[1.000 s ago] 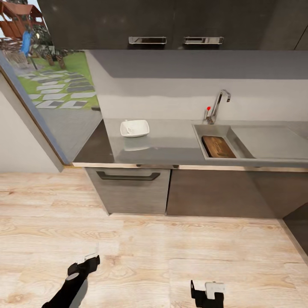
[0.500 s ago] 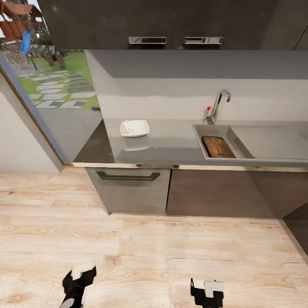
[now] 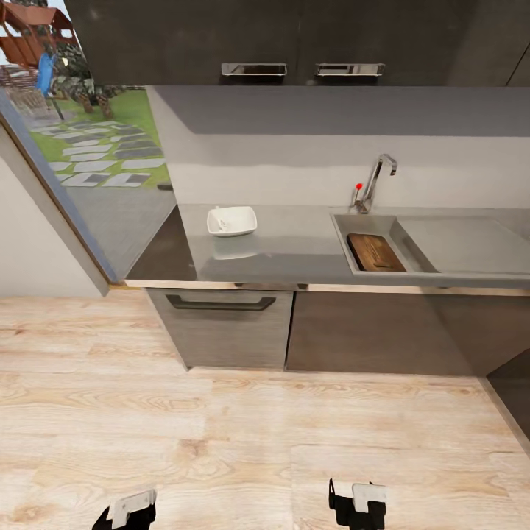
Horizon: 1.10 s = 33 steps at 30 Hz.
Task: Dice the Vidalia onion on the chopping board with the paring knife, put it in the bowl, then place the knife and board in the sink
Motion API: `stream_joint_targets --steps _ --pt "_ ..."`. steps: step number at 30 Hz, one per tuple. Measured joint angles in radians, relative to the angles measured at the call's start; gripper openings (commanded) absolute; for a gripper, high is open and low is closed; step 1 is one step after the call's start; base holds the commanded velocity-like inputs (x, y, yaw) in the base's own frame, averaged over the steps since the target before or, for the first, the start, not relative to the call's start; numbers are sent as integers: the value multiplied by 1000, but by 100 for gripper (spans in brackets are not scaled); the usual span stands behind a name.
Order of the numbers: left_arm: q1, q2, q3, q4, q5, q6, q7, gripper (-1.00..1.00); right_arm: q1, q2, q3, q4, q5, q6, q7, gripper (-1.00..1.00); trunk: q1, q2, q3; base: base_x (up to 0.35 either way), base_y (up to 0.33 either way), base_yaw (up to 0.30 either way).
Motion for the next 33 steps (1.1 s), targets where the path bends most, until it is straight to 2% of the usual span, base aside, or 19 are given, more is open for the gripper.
stream_joint_targets --steps 11,33 --pt "0 -1 0 21 2 1 0 100 0 0 -1 1 -2 0 -4 100 0 0 2 0 0 0" --pt "0 -1 0 29 2 4 0 100 0 -2 -3 1 -2 0 -4 100 0 0 36 0 0 0"
